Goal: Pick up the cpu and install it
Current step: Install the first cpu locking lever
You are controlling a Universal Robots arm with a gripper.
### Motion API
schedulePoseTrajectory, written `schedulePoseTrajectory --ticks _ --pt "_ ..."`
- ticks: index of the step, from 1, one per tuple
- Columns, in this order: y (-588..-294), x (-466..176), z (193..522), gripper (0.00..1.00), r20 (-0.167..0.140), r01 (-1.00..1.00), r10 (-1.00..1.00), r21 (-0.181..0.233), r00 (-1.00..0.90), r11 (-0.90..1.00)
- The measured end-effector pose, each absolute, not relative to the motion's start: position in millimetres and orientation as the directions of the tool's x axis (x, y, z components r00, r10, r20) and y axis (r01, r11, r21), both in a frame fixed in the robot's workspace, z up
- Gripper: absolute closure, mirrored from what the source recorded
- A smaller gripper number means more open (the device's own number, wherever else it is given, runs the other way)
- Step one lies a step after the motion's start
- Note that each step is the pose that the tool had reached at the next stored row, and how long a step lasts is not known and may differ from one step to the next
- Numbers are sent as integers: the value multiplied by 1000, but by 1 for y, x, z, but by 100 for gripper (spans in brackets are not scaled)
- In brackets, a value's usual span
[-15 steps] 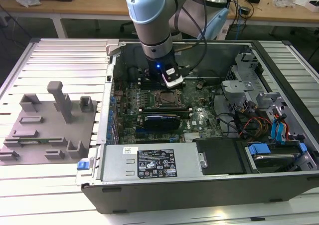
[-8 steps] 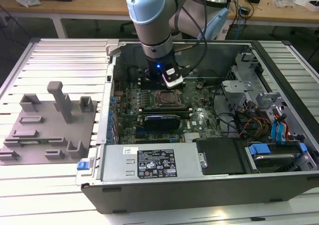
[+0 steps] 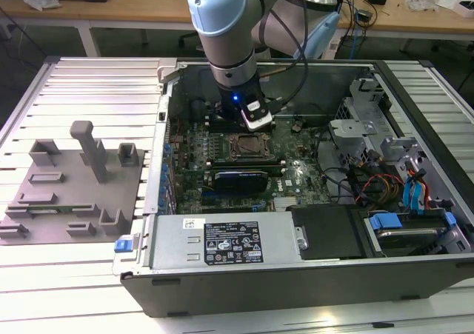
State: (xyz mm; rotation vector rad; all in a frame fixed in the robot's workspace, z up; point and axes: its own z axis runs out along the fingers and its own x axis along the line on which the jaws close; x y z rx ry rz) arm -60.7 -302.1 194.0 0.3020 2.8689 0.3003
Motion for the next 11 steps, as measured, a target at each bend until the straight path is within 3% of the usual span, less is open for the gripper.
schedulePoseTrajectory --ticks 11 --pt "-302 -61 218 89 -215 178 227 225 -950 958"
